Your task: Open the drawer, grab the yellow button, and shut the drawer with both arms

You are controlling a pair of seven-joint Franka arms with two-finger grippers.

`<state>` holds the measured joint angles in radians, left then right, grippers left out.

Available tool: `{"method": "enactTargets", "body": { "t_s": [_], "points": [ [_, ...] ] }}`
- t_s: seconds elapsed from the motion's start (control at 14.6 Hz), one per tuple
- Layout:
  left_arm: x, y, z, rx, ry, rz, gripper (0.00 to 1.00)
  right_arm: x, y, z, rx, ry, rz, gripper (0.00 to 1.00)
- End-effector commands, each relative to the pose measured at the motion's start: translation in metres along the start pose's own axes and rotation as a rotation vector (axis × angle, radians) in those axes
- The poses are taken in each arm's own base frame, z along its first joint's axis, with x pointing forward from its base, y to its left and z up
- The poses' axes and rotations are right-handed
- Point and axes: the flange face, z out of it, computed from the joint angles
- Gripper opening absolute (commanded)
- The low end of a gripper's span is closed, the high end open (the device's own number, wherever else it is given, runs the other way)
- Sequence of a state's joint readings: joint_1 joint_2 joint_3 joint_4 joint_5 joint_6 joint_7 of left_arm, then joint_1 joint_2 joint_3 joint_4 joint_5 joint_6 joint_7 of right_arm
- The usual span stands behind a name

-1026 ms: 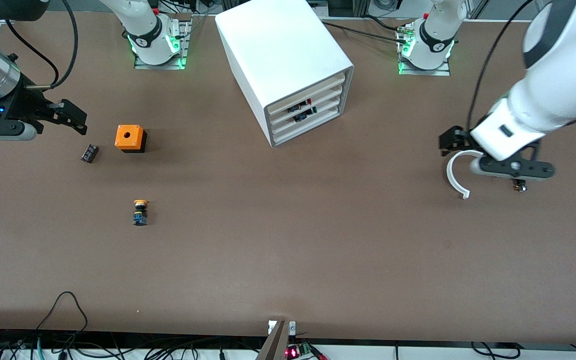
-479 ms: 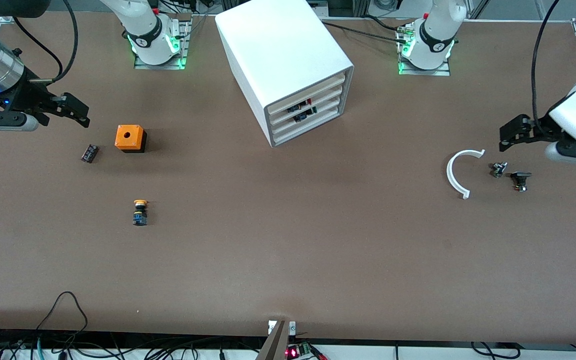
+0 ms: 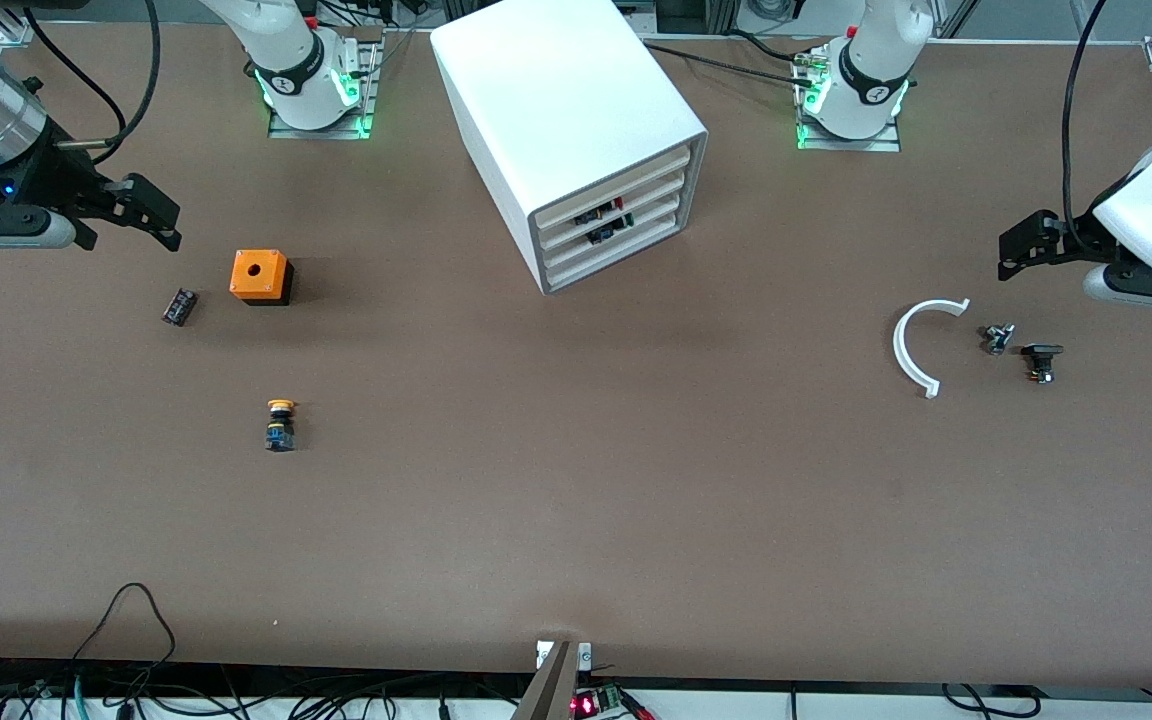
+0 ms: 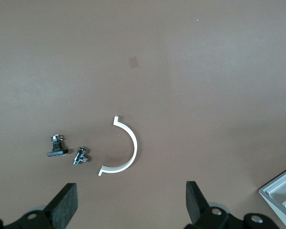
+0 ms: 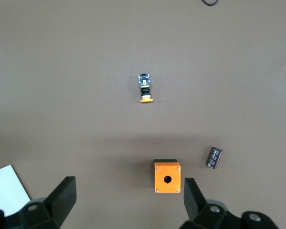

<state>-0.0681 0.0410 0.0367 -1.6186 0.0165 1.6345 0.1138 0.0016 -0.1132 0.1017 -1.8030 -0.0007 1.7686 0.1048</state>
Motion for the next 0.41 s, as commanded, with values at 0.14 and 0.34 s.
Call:
{"method": "enactTargets", "body": {
  "t_s": [0.14,0.34],
  "points": [
    [-0.0044,-0.0004,-0.0043,-0.013,0.005,0.035,1.00,0.0069,0.0012,-0.0059,0.012,0.004,-0.018,1.00],
    [-0.0041,-0.0005,-0.0052,-0.013,0.008,0.035,1.00,0.0085,0.0000,-0.0101,0.016,0.013,-0.011,1.00]
  ]
}}
